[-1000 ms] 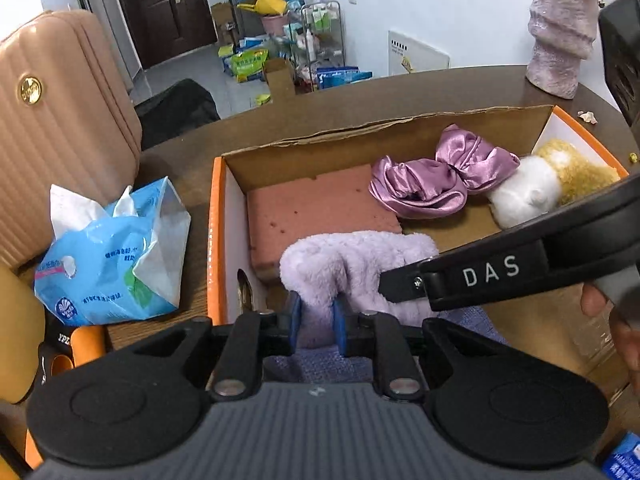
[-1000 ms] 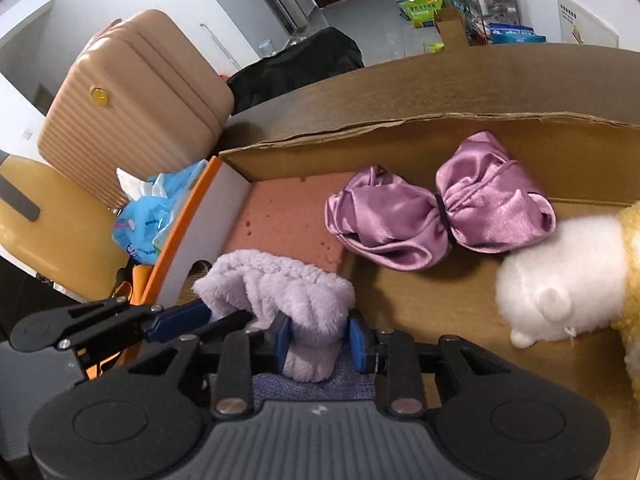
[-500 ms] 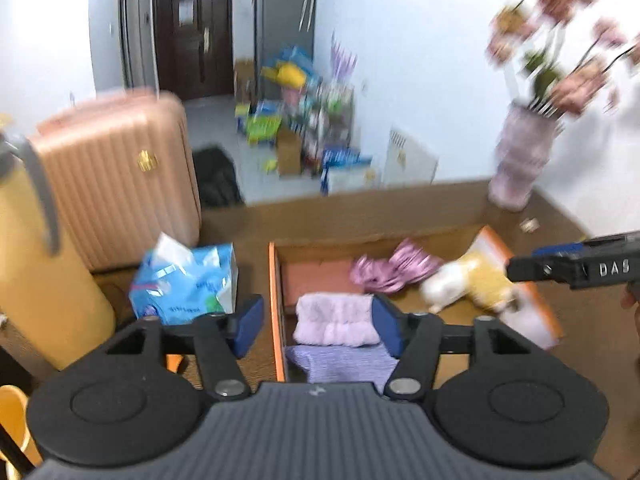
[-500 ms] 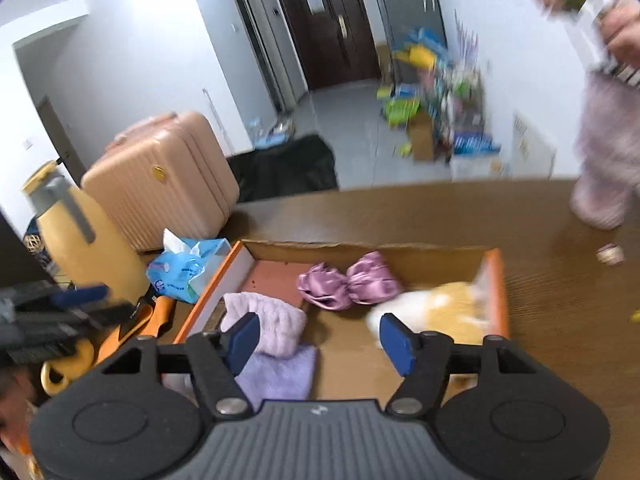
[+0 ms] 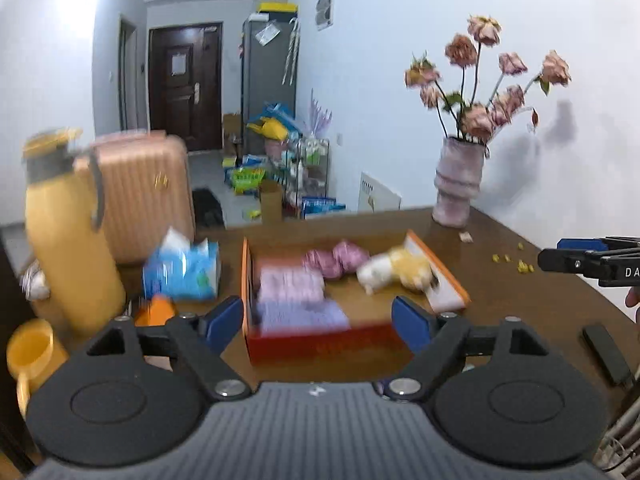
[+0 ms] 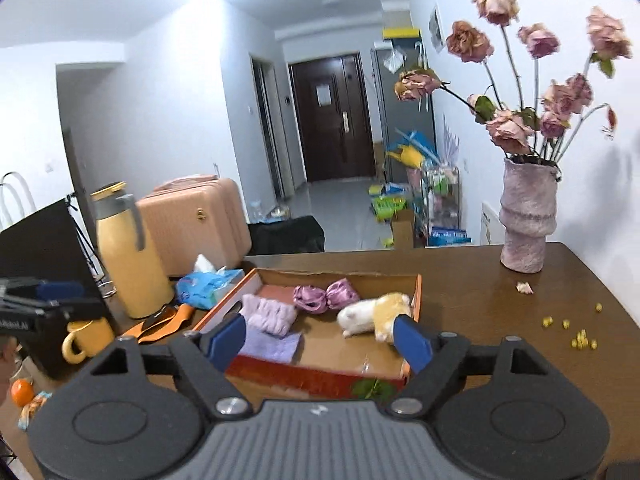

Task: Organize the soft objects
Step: 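Move both tools back toward the light-blue plush toy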

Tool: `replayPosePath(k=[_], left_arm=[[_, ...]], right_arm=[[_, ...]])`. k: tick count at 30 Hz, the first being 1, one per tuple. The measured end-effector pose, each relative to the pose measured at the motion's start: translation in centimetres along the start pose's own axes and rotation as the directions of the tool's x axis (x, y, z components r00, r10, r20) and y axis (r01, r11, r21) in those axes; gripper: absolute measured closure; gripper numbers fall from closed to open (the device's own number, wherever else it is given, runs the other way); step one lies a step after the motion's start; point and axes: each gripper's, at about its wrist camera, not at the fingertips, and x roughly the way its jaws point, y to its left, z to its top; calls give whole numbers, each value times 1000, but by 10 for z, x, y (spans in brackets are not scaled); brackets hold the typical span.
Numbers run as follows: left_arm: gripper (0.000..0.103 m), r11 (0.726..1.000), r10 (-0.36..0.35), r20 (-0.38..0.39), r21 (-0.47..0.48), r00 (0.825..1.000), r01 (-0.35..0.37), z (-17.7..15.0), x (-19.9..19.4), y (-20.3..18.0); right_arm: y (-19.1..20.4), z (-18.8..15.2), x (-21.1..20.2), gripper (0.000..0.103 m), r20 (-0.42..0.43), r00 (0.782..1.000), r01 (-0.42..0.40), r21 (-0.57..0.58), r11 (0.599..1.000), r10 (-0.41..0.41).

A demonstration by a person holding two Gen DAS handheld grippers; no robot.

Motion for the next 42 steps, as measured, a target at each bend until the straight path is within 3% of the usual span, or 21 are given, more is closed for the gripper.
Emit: replayPosePath(k=[6, 11, 17, 22, 31, 35, 38, 42], left_arm=[[12, 998, -62, 36, -27, 997, 63, -92, -56, -16], [9, 997, -53, 10, -58, 999, 53, -158, -99, -21], [6, 999, -54, 22, 9, 998, 54, -186, -119, -36], [6, 999, -45, 10, 4, 999, 45, -187, -107, -45], [6, 993, -115, -132, -30, 985, 112, -194, -47, -51], [7, 985, -172, -147, -55, 974, 165, -184, -14, -62], [16, 970, -237, -147, -94, 960, 225, -173, 18, -76], [31, 951, -290, -173, -162, 941, 263, -156, 70, -92]], right_arm=[[31, -87, -53, 20, 50, 999, 1, -51, 999, 2], [52, -156, -87, 15, 20, 1000, 9, -48, 999, -8], [62, -217, -106, 15, -34, 999, -4, 53, 999, 5], [68, -223, -103, 15, -15, 999, 47, 23, 999, -46], [48, -224, -73, 17, -37, 995, 92, 62, 994, -90], [29, -218, -53, 27, -55, 994, 101, 108, 989, -95], [13, -210, -36, 40, -77, 994, 87, 138, 987, -77], [-14, -191, -8, 43, -87, 995, 73, 170, 983, -59]])
